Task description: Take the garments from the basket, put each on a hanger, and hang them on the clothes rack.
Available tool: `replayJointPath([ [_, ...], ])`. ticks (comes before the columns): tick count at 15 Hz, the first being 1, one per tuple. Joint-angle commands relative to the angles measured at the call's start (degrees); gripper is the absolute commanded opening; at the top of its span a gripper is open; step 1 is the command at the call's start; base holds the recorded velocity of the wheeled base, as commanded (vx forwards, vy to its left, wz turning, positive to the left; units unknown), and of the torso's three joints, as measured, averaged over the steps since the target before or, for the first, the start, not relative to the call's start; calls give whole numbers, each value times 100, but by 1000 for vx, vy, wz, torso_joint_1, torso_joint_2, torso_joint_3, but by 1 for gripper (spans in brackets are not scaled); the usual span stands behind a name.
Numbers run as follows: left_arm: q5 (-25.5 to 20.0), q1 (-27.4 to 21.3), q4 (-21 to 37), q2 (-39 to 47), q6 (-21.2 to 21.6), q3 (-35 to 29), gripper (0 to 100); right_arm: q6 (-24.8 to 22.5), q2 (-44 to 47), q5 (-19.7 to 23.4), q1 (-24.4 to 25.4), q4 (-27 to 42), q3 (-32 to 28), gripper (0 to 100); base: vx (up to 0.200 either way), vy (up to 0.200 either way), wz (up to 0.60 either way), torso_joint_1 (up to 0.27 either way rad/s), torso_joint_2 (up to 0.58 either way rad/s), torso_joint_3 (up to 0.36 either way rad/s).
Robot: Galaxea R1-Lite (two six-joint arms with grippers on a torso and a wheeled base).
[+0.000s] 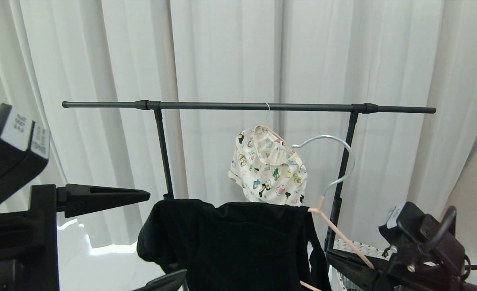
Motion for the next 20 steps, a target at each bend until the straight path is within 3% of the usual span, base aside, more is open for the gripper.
replayJointPath([
  [1,-369,2,-1,30,249,12,100,-25,-242,0,302,-89,229,0,0,0,0,0,0,0],
  [7,-1362,-7,-1,382,522,240,100,-367,-259,0,750,-300,413,0,0,0,0,0,0,0],
  [11,-1441,-7,-696,892,689,337,100,-447,-259,-8,882,-300,404,0,0,0,0,0,0,0],
  [14,-1670,-7,-713,953,750,601,100,-455,-259,0,900,-300,404,0,0,0,0,0,0,0],
  [20,-1678,11,-731,1103,856,645,100,-543,-259,0,1023,-300,387,0,0,0,0,0,0,0],
])
